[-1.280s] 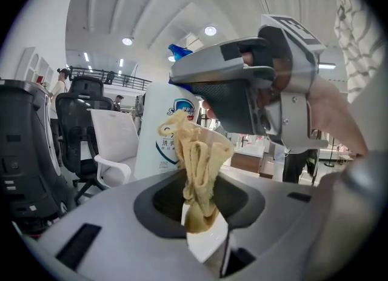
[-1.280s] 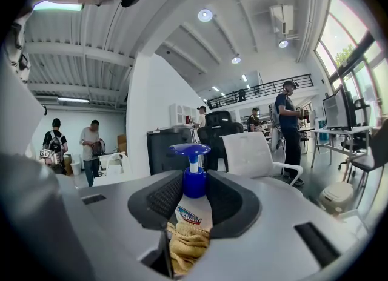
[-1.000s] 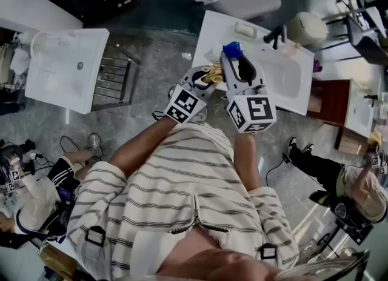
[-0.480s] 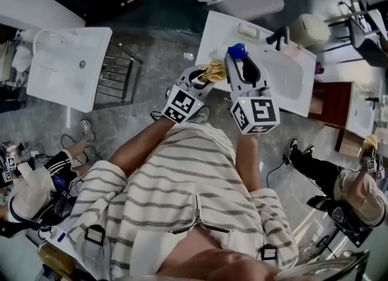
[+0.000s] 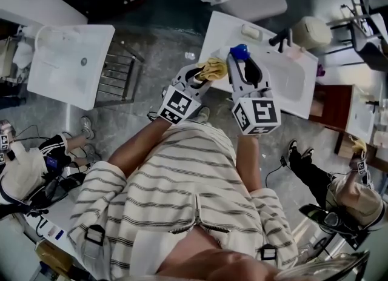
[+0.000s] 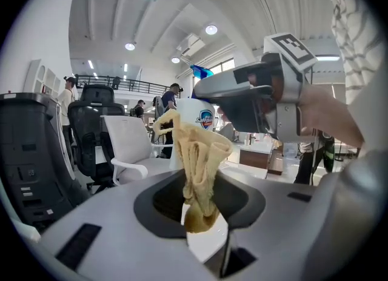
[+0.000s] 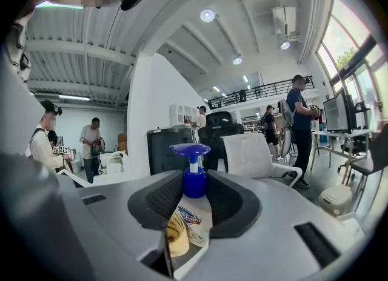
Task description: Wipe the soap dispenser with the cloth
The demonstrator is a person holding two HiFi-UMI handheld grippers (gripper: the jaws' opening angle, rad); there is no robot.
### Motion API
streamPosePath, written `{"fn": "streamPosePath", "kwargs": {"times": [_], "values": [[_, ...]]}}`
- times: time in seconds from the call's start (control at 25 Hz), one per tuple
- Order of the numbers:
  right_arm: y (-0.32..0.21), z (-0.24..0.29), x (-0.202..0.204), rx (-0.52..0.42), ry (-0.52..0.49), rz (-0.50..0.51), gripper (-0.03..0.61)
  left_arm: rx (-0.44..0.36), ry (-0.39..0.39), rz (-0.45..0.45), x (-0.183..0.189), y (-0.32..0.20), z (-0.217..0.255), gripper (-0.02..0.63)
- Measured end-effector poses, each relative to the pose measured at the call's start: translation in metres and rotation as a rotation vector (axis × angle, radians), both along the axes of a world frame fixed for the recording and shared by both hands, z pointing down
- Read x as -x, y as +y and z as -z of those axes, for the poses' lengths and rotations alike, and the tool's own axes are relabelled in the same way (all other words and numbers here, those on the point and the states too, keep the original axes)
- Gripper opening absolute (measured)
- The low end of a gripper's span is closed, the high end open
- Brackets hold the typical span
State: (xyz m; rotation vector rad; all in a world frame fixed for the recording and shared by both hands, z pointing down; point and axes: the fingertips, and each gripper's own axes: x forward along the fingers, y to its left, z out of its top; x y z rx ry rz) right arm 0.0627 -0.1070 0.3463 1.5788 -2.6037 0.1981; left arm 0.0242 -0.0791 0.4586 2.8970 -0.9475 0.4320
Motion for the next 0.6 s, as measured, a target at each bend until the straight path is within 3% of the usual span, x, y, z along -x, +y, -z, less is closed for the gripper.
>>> {"fn": "streamPosePath", "kwargs": {"times": [0.6], "values": [[0.01, -0.002, -0.008, 0.0, -0.008, 0.006, 0.124, -0.039, 0.064, -0.003, 0.018, -0.002, 0.037, 0.117]]}}
